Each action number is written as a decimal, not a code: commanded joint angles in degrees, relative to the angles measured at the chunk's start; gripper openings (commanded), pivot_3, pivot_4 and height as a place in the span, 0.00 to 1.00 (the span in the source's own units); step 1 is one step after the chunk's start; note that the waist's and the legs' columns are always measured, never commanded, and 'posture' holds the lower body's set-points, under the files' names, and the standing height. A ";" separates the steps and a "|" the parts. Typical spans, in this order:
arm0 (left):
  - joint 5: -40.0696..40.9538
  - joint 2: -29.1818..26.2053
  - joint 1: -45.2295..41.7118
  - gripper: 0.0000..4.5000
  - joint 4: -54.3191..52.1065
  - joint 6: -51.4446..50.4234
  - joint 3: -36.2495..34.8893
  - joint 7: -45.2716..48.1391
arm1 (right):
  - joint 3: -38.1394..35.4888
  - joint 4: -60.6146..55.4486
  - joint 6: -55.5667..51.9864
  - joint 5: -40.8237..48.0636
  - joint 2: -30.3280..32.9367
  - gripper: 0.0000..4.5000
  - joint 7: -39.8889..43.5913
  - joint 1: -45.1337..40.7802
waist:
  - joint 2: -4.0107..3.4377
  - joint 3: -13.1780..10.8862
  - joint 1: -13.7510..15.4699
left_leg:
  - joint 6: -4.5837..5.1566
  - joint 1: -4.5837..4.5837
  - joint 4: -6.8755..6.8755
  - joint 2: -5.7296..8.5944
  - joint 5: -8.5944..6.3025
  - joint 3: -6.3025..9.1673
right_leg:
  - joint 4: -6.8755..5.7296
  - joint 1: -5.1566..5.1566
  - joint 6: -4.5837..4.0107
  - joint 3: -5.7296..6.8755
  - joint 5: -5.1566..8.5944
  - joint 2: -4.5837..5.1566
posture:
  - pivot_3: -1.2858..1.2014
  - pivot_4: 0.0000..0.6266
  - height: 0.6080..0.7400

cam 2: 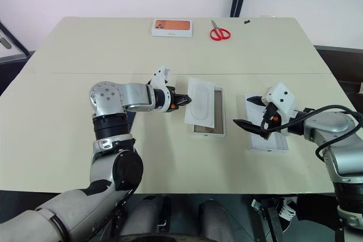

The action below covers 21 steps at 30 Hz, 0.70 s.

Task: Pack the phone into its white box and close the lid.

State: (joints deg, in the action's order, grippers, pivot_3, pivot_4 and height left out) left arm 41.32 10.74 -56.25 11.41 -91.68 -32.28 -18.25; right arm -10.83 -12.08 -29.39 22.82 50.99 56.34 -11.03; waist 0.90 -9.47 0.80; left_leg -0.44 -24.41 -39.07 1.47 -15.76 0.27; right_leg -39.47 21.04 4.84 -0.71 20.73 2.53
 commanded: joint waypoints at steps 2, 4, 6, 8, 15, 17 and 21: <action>-0.52 7.08 1.03 0.01 -0.63 0.68 1.96 2.06 | -0.84 -1.47 0.64 0.46 0.84 1.00 0.20 -0.87 | 0.00 0.00 -0.04 | 0.00 0.00 0.00 0.00 0.00 0.00 | 0.00 0.00 0.00 0.00 0.00 0.00 | 0.52 0.24 1.00; -0.65 7.31 1.01 0.01 -0.43 0.63 2.46 2.99 | -0.83 -1.67 0.50 0.54 0.79 1.00 0.17 -0.83 | 0.00 0.00 0.01 | 0.00 0.00 0.00 0.00 0.00 0.00 | 0.00 0.00 0.00 0.00 0.00 0.00 | 0.52 0.24 1.00; -0.69 7.22 0.89 0.01 -0.02 0.66 2.83 3.86 | -0.77 -1.73 0.44 0.55 0.73 1.00 0.12 -0.86 | 0.00 0.00 0.00 | 0.00 0.00 0.00 0.00 0.00 0.00 | 0.00 0.00 0.00 0.00 0.00 0.00 | 0.52 0.24 1.00; -0.81 7.02 0.88 0.01 0.43 0.82 3.39 4.69 | -0.76 -1.83 0.41 0.60 0.68 1.00 0.07 -0.78 | 0.00 0.00 -0.03 | 0.00 0.00 0.00 0.00 0.00 0.00 | 0.00 0.00 0.00 0.00 0.00 0.00 | 0.52 0.24 1.00; -1.63 6.14 0.94 0.01 2.94 2.26 4.39 6.86 | -0.53 -1.81 0.51 0.54 0.52 1.00 -0.01 -0.83 | 0.00 0.00 0.01 | 0.00 0.00 0.00 0.00 0.00 0.00 | 0.00 0.00 0.00 0.00 0.00 0.00 | 0.52 0.24 1.00; -1.69 6.10 1.05 0.14 3.32 2.40 4.28 7.20 | -0.51 -1.96 0.55 0.58 0.44 1.00 -0.05 -0.70 | 0.00 0.00 -0.04 | 0.00 0.00 0.00 0.00 0.00 0.00 | 0.00 0.00 0.00 0.00 0.00 0.00 | 0.52 0.24 1.00; -1.16 5.77 1.42 0.52 3.18 1.83 3.87 8.47 | -0.31 -2.05 0.58 0.56 0.30 1.00 -0.14 -0.66 | 0.00 0.00 -0.06 | 0.00 0.00 0.00 0.00 0.00 0.00 | 0.00 0.01 0.00 0.00 0.00 0.00 | 0.52 0.24 1.00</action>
State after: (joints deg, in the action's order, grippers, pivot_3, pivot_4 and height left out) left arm 39.26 10.82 -56.13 15.62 -89.78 -28.36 -10.90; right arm -10.29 -12.19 -29.47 22.81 50.98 56.32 -11.07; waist 0.90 -9.47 0.75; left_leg -0.44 -24.41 -39.07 1.47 -15.76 0.27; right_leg -39.47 21.05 4.84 -0.71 20.73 2.53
